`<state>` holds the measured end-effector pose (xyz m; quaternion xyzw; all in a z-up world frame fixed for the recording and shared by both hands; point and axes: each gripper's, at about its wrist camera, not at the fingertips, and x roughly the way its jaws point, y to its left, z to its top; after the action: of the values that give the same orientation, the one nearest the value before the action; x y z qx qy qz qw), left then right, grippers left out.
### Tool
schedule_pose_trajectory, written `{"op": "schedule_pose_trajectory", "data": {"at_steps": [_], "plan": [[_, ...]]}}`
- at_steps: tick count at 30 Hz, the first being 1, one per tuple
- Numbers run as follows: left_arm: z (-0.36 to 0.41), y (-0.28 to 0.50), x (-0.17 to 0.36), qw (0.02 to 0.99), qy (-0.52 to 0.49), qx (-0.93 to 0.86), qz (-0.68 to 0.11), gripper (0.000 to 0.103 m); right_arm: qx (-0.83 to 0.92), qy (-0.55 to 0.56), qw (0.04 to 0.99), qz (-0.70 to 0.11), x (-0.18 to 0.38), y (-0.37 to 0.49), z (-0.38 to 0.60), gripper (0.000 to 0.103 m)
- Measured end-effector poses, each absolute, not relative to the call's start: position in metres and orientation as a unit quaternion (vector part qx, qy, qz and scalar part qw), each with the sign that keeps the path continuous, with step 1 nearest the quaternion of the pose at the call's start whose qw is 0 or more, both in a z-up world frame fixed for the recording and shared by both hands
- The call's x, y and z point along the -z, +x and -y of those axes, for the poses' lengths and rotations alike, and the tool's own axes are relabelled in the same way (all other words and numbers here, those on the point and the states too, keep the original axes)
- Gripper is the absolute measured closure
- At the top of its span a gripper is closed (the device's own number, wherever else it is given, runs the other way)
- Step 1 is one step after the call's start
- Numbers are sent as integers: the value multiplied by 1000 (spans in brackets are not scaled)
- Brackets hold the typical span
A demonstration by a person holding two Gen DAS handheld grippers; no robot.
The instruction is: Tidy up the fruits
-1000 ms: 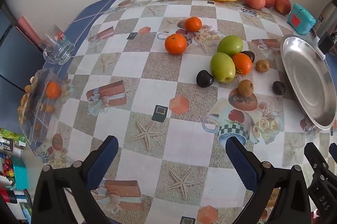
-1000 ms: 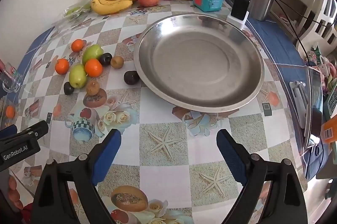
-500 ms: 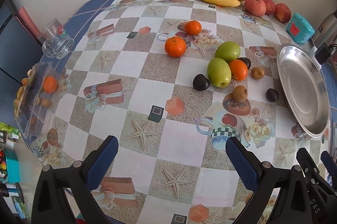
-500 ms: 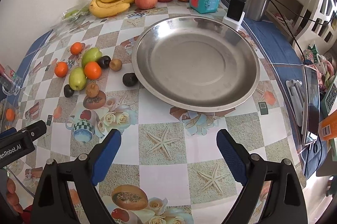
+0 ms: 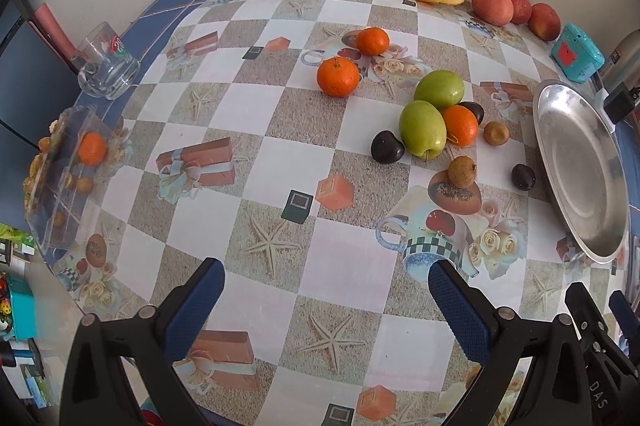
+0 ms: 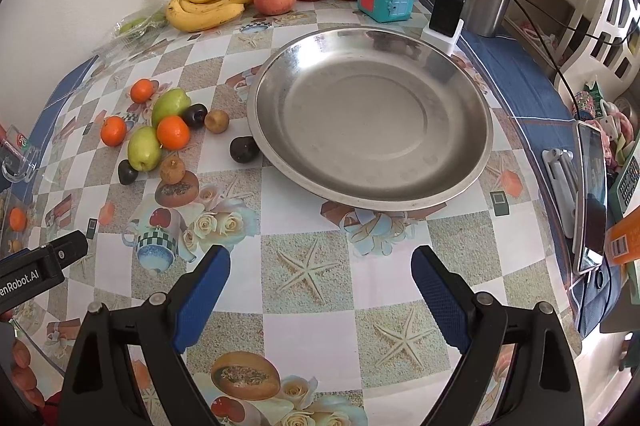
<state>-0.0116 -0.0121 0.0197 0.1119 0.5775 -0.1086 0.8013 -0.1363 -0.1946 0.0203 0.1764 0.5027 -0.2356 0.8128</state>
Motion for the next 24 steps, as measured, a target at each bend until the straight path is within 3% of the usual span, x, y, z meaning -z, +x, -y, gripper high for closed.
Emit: {"op": "schedule_pose_trajectory", "data": {"at_steps": [24], "plan": [[12,-11,-15,795,115,103,-587,0,235,175,811,-507,-20,-136,194,11]]}}
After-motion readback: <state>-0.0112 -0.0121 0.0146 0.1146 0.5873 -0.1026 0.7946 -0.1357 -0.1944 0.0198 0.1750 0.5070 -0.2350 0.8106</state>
